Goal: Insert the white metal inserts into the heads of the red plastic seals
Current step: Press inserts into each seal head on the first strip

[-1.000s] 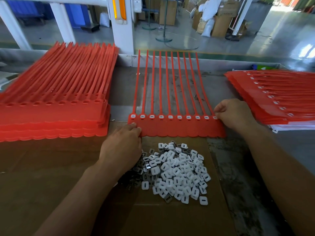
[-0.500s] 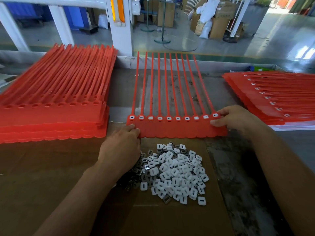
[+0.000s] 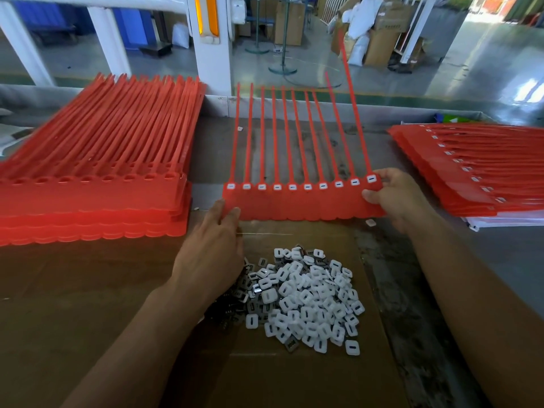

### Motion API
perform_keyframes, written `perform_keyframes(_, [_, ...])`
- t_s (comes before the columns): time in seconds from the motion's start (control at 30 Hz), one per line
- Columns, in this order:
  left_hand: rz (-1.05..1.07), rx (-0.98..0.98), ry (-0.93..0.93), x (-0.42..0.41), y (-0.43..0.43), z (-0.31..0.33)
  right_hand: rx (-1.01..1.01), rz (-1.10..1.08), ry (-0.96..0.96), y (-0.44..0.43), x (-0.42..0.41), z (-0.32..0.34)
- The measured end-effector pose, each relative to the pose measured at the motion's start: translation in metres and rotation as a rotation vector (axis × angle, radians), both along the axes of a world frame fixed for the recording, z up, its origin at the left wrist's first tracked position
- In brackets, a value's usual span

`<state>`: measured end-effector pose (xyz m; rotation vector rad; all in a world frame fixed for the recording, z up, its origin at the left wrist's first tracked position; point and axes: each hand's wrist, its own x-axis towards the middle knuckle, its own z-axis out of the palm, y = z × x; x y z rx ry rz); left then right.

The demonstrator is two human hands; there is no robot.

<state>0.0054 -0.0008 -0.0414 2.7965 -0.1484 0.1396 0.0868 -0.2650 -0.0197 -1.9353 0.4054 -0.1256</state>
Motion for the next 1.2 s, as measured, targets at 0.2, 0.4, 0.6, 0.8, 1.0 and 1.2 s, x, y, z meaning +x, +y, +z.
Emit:
perform_keyframes(0.2, [-0.022, 0.015, -0.026, -0.001, 0.000, -0.001, 0.022, -0.092, -0.014, 0.001, 0.027, -0.010])
perform_keyframes(0.4, [-0.025, 0.026, -0.040, -0.001, 0.000, -0.001, -0.061, -0.154, -0.096, 0.007, 0.049, -0.014])
perform_keyframes(0.6, [-0.014, 0.017, -0.044, -0.002, 0.000, -0.001, -0.119, -0.119, -0.151, 0.008, 0.059, -0.011])
perform_keyframes(0.8, [-0.008, 0.010, -0.056, -0.002, 0.001, -0.002, -0.511, 0.065, 0.005, 0.001, 0.050, -0.020])
perform_keyframes(1.0, [-0.004, 0.008, -0.050, -0.002, 0.001, -0.002, -0.540, 0.057, -0.215, 0.039, 0.030, -0.007])
perform_keyframes(1.2, [-0.015, 0.011, -0.057, -0.004, 0.001, 0.001, -0.539, 0.679, -0.204, 0.131, -0.007, 0.016])
